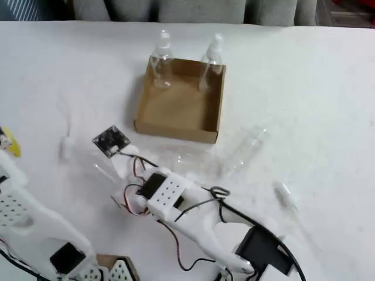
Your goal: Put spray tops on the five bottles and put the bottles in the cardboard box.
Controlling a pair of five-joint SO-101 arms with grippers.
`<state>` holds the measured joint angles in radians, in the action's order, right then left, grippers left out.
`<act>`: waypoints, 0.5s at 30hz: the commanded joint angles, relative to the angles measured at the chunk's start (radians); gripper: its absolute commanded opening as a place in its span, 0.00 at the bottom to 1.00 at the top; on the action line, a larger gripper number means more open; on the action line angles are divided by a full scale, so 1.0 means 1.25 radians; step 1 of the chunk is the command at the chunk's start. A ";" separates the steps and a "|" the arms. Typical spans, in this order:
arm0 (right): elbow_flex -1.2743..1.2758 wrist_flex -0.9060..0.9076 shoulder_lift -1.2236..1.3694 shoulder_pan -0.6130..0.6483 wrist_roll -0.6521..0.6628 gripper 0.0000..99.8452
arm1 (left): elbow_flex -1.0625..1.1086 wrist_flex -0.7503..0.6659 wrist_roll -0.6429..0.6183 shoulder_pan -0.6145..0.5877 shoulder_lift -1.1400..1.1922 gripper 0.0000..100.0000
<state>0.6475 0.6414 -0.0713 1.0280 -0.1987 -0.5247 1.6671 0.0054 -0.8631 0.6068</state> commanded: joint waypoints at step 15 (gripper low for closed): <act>-0.033 0.105 -0.099 0.010 0.125 0.33 | 0.708 -0.188 -0.065 0.238 -0.748 0.15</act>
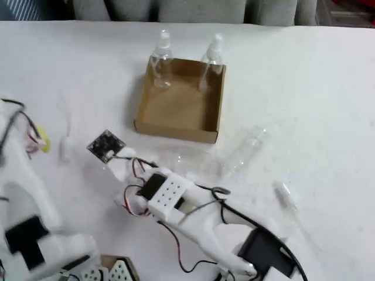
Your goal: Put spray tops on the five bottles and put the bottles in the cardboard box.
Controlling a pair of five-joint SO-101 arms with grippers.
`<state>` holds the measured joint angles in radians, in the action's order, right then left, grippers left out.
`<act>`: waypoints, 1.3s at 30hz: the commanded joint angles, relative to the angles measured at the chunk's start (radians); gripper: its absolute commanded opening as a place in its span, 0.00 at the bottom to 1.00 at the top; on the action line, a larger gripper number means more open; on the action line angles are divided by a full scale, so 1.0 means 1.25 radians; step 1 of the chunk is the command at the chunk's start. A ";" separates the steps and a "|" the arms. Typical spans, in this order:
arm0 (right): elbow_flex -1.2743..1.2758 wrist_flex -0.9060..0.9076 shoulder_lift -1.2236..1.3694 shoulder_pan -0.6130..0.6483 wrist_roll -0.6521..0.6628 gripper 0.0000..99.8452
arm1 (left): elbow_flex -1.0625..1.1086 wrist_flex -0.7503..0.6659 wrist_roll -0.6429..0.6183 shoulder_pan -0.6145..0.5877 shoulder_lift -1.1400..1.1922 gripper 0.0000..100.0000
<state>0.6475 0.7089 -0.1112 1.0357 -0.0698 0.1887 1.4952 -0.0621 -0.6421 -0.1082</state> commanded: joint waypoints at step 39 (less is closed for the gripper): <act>-0.032 0.217 -0.311 -0.244 0.033 0.33 | 0.543 -0.226 -0.221 0.366 -0.277 0.36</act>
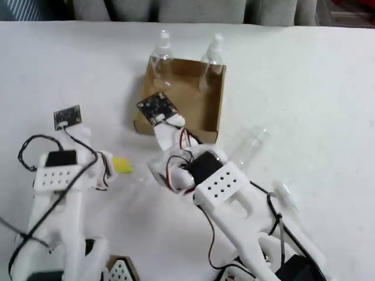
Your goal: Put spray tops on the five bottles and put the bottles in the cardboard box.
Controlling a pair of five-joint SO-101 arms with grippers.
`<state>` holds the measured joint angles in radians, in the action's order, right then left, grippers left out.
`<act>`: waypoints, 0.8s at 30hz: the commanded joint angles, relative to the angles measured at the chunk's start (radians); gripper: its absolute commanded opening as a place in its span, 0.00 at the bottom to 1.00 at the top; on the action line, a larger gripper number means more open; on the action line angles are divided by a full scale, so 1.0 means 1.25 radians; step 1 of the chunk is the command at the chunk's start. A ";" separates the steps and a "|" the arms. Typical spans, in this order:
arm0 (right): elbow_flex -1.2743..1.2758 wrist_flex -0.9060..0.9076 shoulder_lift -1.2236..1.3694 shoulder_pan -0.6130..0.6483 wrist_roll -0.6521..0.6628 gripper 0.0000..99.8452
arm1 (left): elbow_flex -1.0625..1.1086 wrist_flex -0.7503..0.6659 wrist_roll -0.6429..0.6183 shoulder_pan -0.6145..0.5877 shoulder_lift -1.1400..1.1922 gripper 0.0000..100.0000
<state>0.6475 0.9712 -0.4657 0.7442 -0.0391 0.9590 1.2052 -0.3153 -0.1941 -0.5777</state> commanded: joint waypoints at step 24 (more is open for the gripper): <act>-0.032 0.010 -0.035 -0.047 0.009 0.33 | -0.126 -0.109 0.079 0.013 0.342 0.03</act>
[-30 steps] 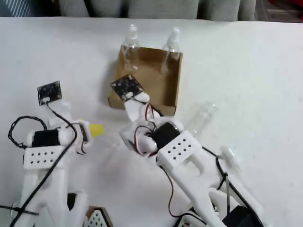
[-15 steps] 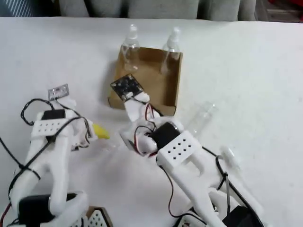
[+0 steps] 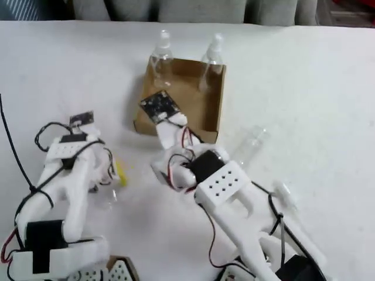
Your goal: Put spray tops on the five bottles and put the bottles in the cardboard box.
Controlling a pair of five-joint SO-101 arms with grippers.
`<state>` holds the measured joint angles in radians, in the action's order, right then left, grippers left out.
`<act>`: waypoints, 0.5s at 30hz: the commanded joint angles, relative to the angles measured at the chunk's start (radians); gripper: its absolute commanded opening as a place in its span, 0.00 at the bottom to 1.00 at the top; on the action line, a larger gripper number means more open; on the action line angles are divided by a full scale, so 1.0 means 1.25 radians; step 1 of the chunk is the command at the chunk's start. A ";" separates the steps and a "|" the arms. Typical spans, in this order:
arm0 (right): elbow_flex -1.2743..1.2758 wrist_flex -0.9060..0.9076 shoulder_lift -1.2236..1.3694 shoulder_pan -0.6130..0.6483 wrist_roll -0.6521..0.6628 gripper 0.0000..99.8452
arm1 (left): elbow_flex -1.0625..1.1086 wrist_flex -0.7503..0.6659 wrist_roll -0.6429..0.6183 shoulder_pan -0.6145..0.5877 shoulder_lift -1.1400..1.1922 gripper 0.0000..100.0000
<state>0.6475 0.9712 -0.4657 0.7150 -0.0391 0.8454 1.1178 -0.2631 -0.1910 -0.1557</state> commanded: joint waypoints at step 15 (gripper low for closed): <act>-0.093 0.126 -0.060 -0.051 0.088 0.33 | -0.045 -0.004 0.320 0.006 -0.001 0.12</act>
<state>0.6045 1.0802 -0.4902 0.6843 0.0391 0.8454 1.0948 0.0606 -0.1910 -0.1511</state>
